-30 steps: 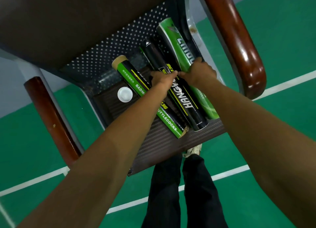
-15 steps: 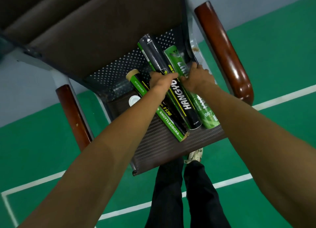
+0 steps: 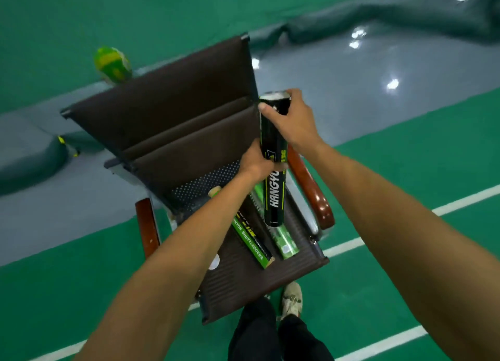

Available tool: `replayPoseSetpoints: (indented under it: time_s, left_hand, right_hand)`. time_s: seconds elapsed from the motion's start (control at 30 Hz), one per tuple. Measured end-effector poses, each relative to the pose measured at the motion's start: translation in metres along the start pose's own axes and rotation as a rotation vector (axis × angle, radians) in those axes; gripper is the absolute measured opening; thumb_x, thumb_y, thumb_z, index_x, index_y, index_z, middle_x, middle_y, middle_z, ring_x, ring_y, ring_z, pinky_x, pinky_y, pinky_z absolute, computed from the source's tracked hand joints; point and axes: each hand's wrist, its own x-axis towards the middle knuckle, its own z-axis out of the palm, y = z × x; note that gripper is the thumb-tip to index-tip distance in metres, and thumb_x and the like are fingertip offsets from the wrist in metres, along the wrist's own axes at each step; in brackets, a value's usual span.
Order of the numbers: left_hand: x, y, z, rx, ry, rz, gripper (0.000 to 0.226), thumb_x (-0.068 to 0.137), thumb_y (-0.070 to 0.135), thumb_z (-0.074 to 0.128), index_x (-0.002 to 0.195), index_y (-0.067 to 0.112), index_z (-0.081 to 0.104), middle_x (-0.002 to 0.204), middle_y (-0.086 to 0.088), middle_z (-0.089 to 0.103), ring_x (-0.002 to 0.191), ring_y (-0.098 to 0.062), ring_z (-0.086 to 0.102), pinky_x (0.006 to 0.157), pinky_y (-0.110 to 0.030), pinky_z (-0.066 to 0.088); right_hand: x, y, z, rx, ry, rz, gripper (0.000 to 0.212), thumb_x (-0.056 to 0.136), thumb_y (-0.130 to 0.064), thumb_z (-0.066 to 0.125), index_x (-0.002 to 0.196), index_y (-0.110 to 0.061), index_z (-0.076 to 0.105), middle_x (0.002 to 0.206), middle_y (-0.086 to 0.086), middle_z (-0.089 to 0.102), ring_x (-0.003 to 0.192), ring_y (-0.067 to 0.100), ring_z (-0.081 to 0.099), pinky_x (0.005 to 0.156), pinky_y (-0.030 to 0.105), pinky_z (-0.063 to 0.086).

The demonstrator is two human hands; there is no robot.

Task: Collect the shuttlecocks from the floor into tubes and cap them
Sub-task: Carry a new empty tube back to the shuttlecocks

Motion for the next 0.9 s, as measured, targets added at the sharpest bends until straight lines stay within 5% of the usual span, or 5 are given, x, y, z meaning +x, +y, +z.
replayPoseSetpoints:
  time_s: [0.2, 0.37, 0.53, 0.7, 0.9]
  left_hand:
    - [-0.076, 0.108, -0.003, -0.131, 0.035, 0.24, 0.076, 0.079, 0.003, 0.086, 0.144, 0.012, 0.048, 0.124, 0.002, 0.063, 0.111, -0.013, 0.063, 0.091, -0.024, 0.052]
    - [-0.146, 0.204, 0.005, -0.2, 0.172, 0.508, 0.033, 0.11, 0.02, 0.047, 0.136, 0.003, 0.057, 0.107, -0.006, 0.069, 0.095, -0.008, 0.068, 0.071, -0.017, 0.057]
    - [-0.202, 0.271, 0.0, -0.211, 0.031, 0.735, 0.049, 0.092, 0.012, 0.065, 0.136, 0.029, 0.054, 0.122, 0.006, 0.065, 0.109, -0.011, 0.065, 0.091, -0.024, 0.056]
    - [-0.255, 0.33, 0.007, -0.126, -0.085, 0.928, 0.047, 0.085, 0.019, 0.066, 0.124, 0.043, 0.053, 0.111, 0.012, 0.07, 0.102, -0.011, 0.069, 0.089, -0.038, 0.061]
    - [-0.316, 0.373, 0.055, -0.074, -0.273, 1.06, 0.046, 0.085, 0.016, 0.07, 0.123, 0.036, 0.054, 0.107, 0.01, 0.071, 0.094, -0.005, 0.068, 0.081, -0.034, 0.062]
  right_hand:
    - [-0.055, -0.07, -0.1, -0.02, 0.111, -0.144, 0.065, 0.075, -0.04, 0.086, 0.121, -0.019, 0.044, 0.104, 0.0, 0.064, 0.094, 0.018, 0.063, 0.08, 0.032, 0.057]
    - [-0.104, -0.099, -0.169, -0.014, 0.243, -0.215, 0.064, 0.075, -0.035, 0.088, 0.121, -0.026, 0.044, 0.109, 0.001, 0.067, 0.096, 0.018, 0.069, 0.081, 0.035, 0.062]
    - [-0.136, -0.142, -0.243, -0.08, 0.401, -0.297, 0.061, 0.075, -0.032, 0.086, 0.123, -0.022, 0.049, 0.108, 0.002, 0.066, 0.091, 0.018, 0.066, 0.07, 0.007, 0.049]
    - [-0.181, -0.176, -0.305, -0.101, 0.592, -0.267, 0.063, 0.071, -0.031, 0.086, 0.121, -0.022, 0.05, 0.103, 0.002, 0.067, 0.089, 0.018, 0.067, 0.077, 0.03, 0.059]
    - [-0.258, -0.186, -0.381, -0.226, 0.733, -0.143, 0.071, 0.073, -0.034, 0.086, 0.13, -0.017, 0.048, 0.115, 0.005, 0.066, 0.101, 0.021, 0.064, 0.083, 0.018, 0.052]
